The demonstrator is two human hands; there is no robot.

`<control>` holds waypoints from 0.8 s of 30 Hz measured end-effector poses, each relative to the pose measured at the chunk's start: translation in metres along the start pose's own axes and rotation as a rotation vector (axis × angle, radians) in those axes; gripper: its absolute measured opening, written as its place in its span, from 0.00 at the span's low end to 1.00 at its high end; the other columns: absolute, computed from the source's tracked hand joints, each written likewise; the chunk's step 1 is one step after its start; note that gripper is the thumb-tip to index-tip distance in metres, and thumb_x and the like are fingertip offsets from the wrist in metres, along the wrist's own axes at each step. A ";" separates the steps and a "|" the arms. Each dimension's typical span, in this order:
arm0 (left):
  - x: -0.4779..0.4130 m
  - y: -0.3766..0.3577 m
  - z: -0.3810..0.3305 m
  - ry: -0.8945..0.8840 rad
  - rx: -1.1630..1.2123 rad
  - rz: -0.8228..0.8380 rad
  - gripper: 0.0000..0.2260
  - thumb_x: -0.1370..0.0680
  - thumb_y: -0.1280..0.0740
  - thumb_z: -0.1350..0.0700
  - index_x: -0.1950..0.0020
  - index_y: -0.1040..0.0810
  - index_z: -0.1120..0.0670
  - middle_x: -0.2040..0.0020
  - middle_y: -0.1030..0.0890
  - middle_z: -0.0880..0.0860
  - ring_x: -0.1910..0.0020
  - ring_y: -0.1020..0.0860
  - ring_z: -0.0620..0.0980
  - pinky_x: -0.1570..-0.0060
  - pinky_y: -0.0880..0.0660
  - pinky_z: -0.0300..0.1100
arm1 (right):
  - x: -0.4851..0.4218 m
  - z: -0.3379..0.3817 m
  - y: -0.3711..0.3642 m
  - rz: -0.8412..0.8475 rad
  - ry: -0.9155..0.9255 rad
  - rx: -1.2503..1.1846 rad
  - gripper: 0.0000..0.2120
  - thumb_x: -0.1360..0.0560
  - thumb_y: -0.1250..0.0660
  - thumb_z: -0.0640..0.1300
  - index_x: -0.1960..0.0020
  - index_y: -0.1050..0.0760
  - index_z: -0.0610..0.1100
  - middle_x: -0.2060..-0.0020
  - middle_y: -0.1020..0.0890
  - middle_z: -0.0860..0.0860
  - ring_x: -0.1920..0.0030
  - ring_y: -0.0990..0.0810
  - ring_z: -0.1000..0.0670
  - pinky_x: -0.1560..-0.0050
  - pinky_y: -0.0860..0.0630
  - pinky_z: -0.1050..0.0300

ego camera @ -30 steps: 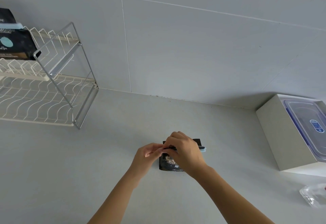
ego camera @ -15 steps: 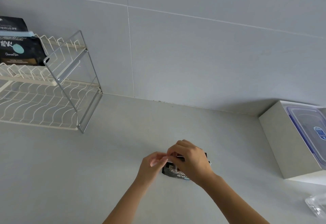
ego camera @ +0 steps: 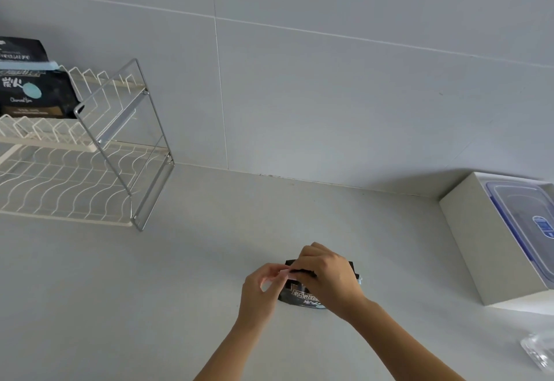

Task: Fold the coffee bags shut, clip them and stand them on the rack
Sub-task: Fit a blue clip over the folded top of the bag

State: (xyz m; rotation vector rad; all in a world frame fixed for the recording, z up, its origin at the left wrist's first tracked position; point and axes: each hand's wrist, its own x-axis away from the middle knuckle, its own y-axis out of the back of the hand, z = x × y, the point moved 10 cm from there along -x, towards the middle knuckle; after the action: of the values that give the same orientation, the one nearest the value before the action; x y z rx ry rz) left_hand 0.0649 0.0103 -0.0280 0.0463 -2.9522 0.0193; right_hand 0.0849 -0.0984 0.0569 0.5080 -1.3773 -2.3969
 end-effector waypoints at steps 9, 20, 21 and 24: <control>-0.018 0.008 -0.036 -0.134 -0.354 -0.113 0.08 0.26 0.34 0.64 0.54 0.20 0.52 0.55 0.18 0.48 0.54 0.21 0.44 0.55 0.30 0.25 | 0.038 -0.075 0.039 -0.124 -0.270 -0.189 0.12 0.28 0.31 0.41 0.50 0.21 0.57 0.54 0.20 0.61 0.52 0.23 0.58 0.55 0.24 0.60; -0.009 -0.107 -0.093 -0.537 -0.891 0.244 0.05 0.27 0.34 0.52 0.52 0.23 0.48 0.55 0.23 0.45 0.54 0.25 0.45 0.59 0.28 0.40 | 0.081 -0.113 0.021 -0.329 -0.592 -0.842 0.10 0.25 0.34 0.34 0.55 0.17 0.47 0.56 0.19 0.46 0.66 0.23 0.58 0.61 0.23 0.65; -0.008 -0.109 -0.093 -0.550 -0.887 0.215 0.04 0.27 0.33 0.52 0.54 0.23 0.49 0.56 0.24 0.45 0.55 0.25 0.45 0.61 0.30 0.39 | 0.082 -0.114 0.020 -0.342 -0.598 -0.856 0.10 0.25 0.34 0.34 0.55 0.17 0.46 0.57 0.19 0.47 0.65 0.22 0.58 0.61 0.23 0.65; -0.007 -0.114 -0.093 -0.590 -0.904 0.150 0.03 0.28 0.30 0.52 0.59 0.23 0.50 0.60 0.23 0.46 0.60 0.25 0.47 0.62 0.33 0.39 | 0.084 -0.118 0.022 -0.385 -0.601 -0.833 0.12 0.26 0.34 0.34 0.56 0.18 0.50 0.57 0.19 0.47 0.61 0.22 0.53 0.58 0.22 0.64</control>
State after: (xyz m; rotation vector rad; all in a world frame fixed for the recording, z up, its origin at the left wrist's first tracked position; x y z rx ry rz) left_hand 0.0931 -0.1017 0.0635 -0.3465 -3.1706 -1.5104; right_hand 0.0675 -0.2352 0.0086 -0.2153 -0.3112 -3.2824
